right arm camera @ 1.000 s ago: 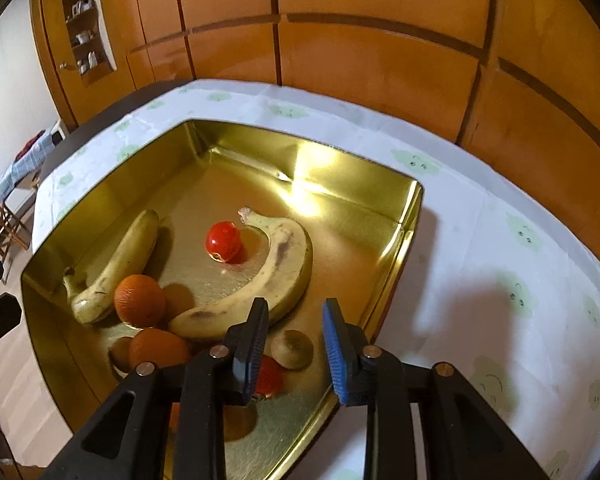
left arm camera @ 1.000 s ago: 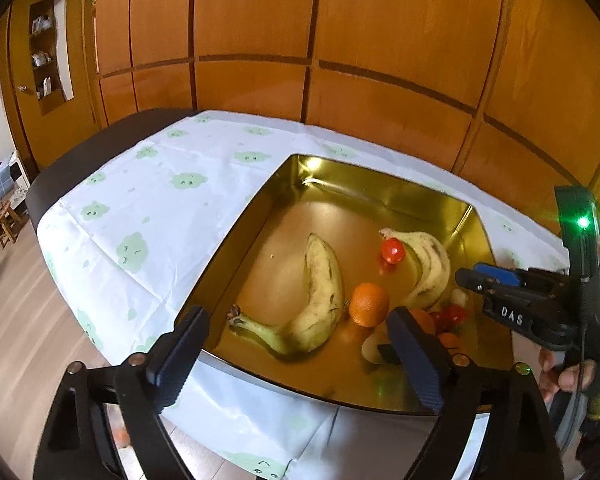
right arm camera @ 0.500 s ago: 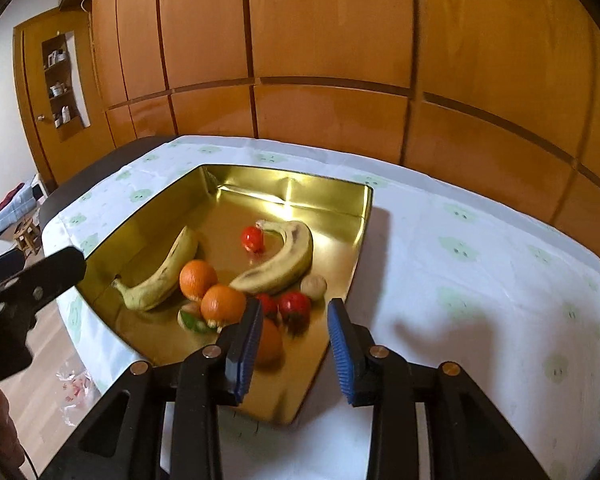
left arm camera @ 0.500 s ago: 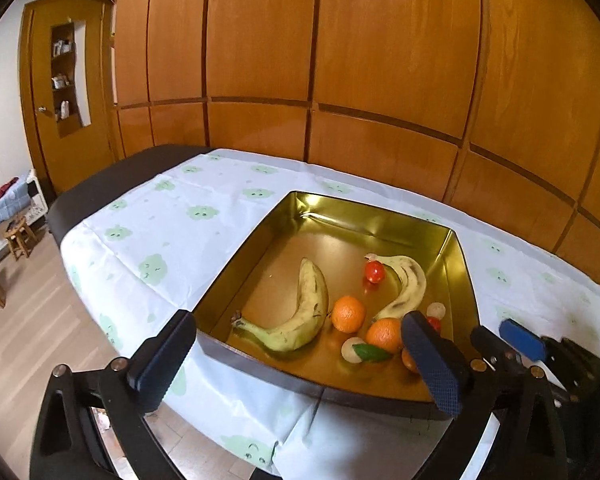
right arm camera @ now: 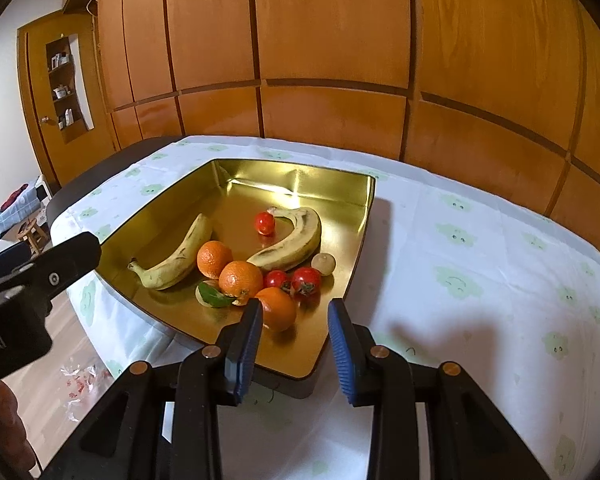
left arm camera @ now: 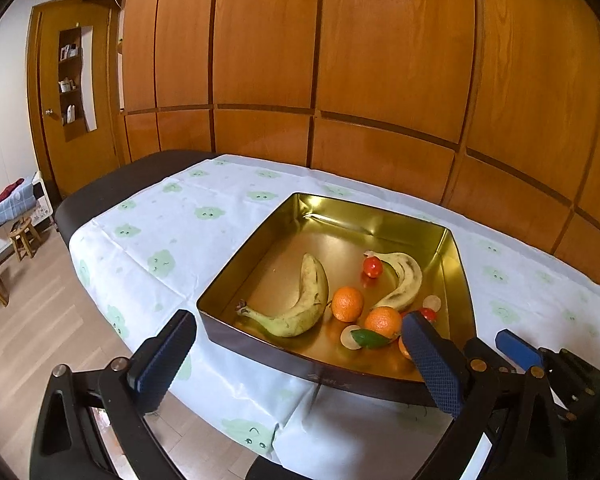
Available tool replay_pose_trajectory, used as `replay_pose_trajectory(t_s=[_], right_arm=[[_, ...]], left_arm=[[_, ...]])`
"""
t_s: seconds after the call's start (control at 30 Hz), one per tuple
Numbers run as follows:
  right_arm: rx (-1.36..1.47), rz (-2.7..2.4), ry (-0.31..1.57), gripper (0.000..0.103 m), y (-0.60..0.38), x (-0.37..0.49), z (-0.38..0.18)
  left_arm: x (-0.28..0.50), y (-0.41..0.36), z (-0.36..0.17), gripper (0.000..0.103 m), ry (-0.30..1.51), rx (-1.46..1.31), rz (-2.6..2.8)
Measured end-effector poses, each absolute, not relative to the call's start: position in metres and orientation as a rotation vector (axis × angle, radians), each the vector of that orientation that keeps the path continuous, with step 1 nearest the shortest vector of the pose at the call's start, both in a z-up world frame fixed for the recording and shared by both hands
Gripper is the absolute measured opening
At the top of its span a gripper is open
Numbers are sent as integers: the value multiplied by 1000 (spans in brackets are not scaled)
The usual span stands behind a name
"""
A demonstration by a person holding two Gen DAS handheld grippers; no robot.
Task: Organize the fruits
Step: 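Withdraw both tools from the tray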
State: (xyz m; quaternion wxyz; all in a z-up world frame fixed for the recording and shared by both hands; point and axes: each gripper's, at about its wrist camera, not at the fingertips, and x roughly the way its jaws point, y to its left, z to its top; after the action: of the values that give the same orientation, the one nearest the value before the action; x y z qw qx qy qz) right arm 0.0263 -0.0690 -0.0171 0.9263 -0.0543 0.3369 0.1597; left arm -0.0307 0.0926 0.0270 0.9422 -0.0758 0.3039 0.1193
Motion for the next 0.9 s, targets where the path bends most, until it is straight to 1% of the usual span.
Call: replay_pose_trajectory(t_s=[0.9], right_arm=[[-118,324,672,34,-69,23,-13]], left_arm=[[-30,91,25,103,640,-141,238]])
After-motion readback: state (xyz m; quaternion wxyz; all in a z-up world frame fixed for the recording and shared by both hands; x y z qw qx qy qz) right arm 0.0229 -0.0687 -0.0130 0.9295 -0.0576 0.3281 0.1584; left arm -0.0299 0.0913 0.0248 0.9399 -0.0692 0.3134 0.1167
